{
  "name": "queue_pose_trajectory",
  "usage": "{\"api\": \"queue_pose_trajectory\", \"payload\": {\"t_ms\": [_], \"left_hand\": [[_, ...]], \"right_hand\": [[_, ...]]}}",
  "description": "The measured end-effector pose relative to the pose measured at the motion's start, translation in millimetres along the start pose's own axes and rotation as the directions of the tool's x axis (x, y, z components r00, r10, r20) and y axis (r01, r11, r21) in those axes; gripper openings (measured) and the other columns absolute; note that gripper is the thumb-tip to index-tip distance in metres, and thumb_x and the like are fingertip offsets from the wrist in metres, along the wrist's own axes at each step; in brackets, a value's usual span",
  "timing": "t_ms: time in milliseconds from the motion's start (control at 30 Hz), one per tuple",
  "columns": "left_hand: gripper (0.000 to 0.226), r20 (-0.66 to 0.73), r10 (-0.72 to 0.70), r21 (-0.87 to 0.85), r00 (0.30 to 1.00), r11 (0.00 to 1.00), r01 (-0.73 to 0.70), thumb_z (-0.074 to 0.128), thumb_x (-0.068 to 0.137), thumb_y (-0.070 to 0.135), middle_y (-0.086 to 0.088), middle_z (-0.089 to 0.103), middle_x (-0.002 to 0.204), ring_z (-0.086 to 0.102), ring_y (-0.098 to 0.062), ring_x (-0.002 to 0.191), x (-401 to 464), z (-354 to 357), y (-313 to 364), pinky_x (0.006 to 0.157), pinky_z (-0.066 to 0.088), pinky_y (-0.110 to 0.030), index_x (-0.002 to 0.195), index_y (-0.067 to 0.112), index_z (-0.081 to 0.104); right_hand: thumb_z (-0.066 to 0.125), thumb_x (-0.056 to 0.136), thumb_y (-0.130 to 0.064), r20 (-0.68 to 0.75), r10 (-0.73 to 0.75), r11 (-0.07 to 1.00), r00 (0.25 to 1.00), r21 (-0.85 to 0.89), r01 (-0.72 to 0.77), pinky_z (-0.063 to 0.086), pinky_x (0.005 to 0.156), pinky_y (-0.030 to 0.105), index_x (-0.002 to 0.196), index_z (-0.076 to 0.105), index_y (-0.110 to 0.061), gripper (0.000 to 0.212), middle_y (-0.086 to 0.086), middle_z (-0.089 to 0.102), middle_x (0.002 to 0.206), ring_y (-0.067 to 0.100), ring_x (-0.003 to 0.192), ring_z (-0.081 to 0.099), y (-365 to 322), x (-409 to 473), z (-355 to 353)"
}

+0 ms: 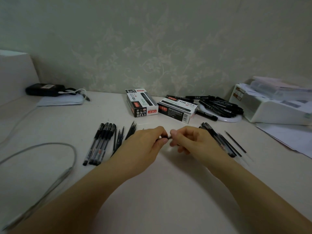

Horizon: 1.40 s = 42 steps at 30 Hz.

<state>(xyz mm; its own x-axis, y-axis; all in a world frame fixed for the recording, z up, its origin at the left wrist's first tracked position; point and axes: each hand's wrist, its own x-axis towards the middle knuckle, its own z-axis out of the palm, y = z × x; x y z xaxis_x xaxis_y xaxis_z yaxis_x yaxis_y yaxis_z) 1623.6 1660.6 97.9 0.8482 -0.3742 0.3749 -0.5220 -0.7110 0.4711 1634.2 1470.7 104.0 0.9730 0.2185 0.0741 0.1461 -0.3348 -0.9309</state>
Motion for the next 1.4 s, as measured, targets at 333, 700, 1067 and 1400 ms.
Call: {"api": "queue_pose_trajectory", "payload": {"t_ms": [333, 700, 1067, 1400], "left_hand": [[0.014, -0.016, 0.005, -0.043, 1.0, 0.999, -0.006, 0.044, 0.099, 0.033, 0.012, 0.053, 0.068, 0.05, -0.003, 0.063, 1, 2, 1, 0.057, 0.038, -0.023, 0.101, 0.029, 0.057], [0.015, -0.013, -0.024, 0.003, 1.0, 1.0, 0.024, 0.042, 0.1, 0.034, 0.009, 0.057, 0.072, 0.053, -0.005, 0.066, 1, 0, -1, 0.057, 0.04, -0.025, 0.104, 0.03, 0.055], [0.026, -0.009, -0.035, 0.012, 0.999, 0.999, 0.035, 0.039, 0.101, 0.027, 0.012, 0.055, 0.086, 0.054, -0.005, 0.084, -2, 1, -2, 0.077, 0.047, -0.028, 0.122, 0.039, 0.05], [0.035, 0.006, -0.098, -0.224, 0.995, 0.97, 0.096, 0.04, 0.101, 0.028, 0.014, 0.056, 0.085, 0.053, 0.009, 0.073, 2, 3, -7, 0.061, 0.04, -0.009, 0.122, 0.055, 0.05]], "right_hand": [[0.071, 0.078, -0.048, 0.027, -0.018, 0.997, 0.999, 0.072, 0.016, 0.051, 0.062, 0.016, 0.095, 0.075, -0.02, 0.033, -0.002, 0.077, 0.086, 0.004, 0.068, 0.064, 2, -2, -3], [0.074, 0.086, -0.015, -0.063, -0.021, 0.989, 0.998, 0.146, 0.03, 0.053, 0.062, 0.018, 0.094, 0.074, -0.014, 0.008, 0.004, 0.077, 0.082, 0.009, 0.068, 0.067, 2, 4, -14], [0.069, 0.09, -0.019, 0.145, -0.226, 0.739, 0.963, -0.619, 0.267, 0.038, 0.073, 0.0, 0.096, 0.077, -0.026, 0.012, -0.024, 0.06, 0.078, -0.018, 0.079, 0.054, 12, 1, -8], [0.069, 0.089, -0.039, -0.111, -0.146, 0.949, 0.983, -0.298, 0.107, 0.049, 0.067, 0.01, 0.096, 0.075, -0.031, 0.012, -0.014, 0.073, 0.085, -0.002, 0.079, 0.066, 8, 3, -3]]}}
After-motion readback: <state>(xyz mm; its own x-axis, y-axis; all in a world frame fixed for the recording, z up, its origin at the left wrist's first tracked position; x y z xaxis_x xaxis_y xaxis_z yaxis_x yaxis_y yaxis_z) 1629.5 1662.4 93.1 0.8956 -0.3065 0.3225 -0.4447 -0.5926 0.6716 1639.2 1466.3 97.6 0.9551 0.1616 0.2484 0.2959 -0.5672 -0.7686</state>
